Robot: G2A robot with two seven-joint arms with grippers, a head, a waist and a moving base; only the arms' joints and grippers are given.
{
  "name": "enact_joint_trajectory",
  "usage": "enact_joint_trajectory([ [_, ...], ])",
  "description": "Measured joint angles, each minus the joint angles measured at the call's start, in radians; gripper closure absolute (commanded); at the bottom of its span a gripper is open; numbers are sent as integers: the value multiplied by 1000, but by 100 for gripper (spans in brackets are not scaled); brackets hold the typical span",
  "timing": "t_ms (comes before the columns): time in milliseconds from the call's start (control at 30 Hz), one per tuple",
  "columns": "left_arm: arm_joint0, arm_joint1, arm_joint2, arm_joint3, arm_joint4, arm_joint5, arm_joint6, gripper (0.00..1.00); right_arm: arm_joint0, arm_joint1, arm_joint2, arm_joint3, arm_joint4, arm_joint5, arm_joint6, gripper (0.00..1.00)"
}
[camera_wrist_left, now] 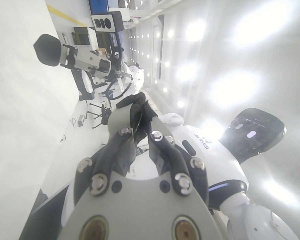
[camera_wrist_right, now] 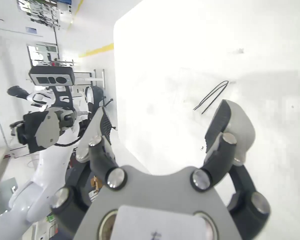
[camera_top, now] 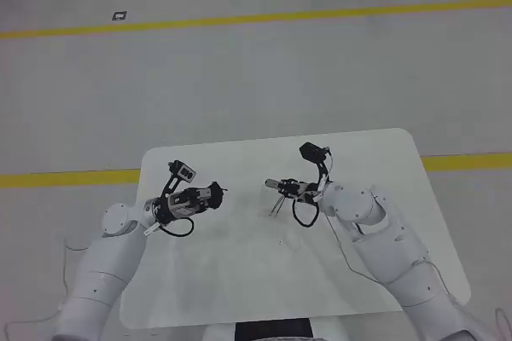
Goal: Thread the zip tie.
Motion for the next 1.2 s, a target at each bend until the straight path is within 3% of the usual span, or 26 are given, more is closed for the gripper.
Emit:
enact_joint_trajectory([
  [167, 0, 0, 0, 0, 0, 0, 0, 100, -24, -92, 69, -39, -237, 0, 194, 0],
  [200, 0, 0, 0, 0, 0, 0, 0, 100, -25, -97, 72, -41, -268, 0, 224, 0],
  [533, 0, 0, 0, 0, 0, 0, 0, 100, -26, -95, 67, -40, -253, -5, 205, 0],
  [633, 0, 0, 0, 0, 0, 0, 0, 100, -22, -94, 37, -55, -281, -5, 207, 0],
  [800, 0, 0, 0, 0, 0, 0, 0, 100, 38, -104, -22, -44, -334, 0, 282, 0],
  [967, 0, 0, 0, 0, 0, 0, 0, 100, 118, -137, -69, 44, -389, 0, 375, 0],
  [1200, 0, 0, 0, 0, 0, 0, 0, 100, 162, -205, -54, 154, -456, 0, 434, 0],
])
